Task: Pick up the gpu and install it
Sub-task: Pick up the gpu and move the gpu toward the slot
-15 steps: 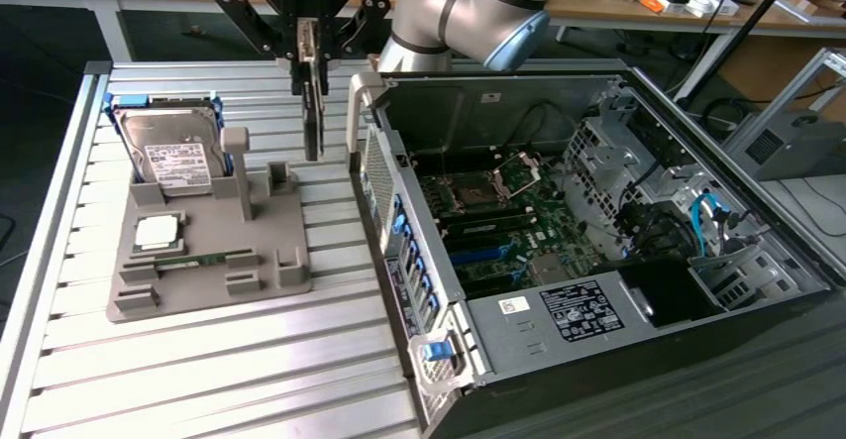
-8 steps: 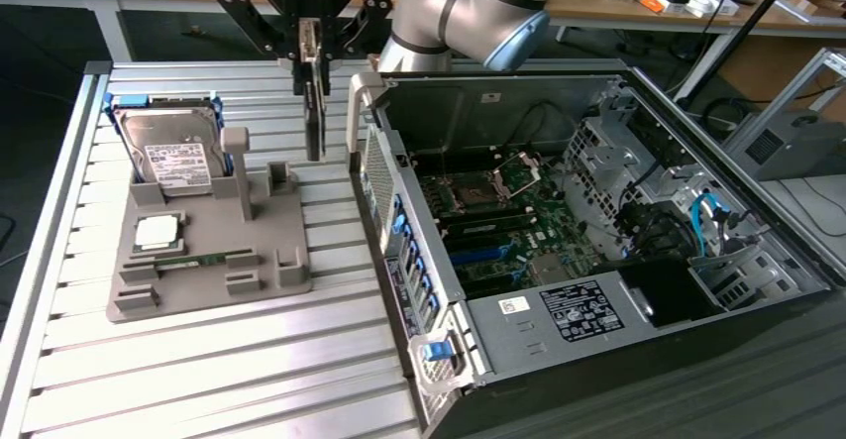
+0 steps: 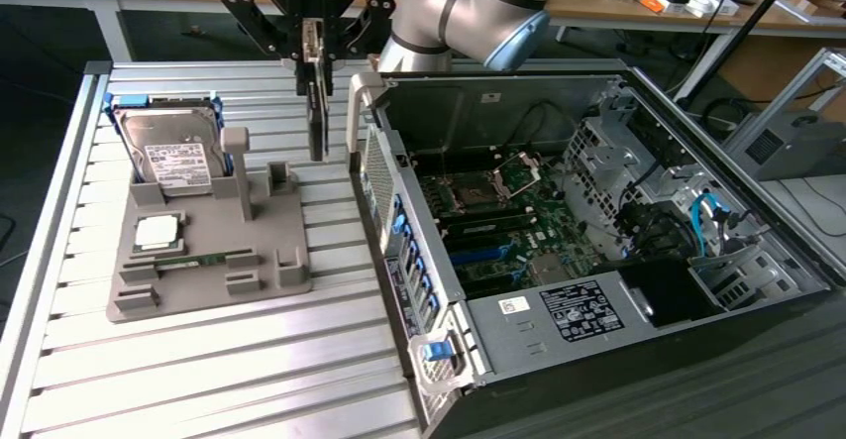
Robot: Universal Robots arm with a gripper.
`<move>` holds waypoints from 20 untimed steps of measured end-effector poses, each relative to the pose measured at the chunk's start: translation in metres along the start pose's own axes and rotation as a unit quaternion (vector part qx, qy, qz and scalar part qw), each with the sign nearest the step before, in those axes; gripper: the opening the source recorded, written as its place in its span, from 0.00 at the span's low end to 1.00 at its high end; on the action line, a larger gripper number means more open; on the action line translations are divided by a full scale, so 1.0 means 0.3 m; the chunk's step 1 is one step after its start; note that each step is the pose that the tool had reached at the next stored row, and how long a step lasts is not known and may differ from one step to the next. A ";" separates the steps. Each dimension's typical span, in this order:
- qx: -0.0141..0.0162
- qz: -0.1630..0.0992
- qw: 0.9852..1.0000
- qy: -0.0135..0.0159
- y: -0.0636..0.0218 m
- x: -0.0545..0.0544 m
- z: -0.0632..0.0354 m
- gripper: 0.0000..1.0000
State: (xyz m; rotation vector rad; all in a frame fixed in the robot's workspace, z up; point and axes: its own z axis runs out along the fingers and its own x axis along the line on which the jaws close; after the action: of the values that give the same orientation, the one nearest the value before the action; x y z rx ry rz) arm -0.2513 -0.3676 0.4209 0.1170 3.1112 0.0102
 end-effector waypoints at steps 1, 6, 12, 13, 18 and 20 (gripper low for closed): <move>0.000 0.000 1.000 0.000 0.000 -0.001 0.000 0.27; 0.001 0.000 1.000 0.000 0.001 -0.008 0.000 0.27; 0.002 0.000 1.000 0.000 0.001 -0.015 0.000 0.27; 0.002 0.000 1.000 0.000 0.001 -0.016 0.000 0.27; 0.003 0.000 1.000 0.000 0.001 -0.020 0.000 0.27; 0.003 0.000 1.000 0.000 0.002 -0.022 0.001 0.27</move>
State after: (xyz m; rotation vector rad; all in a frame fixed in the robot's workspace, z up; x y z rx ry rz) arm -0.2446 -0.3676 0.4209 0.1169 3.1110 0.0007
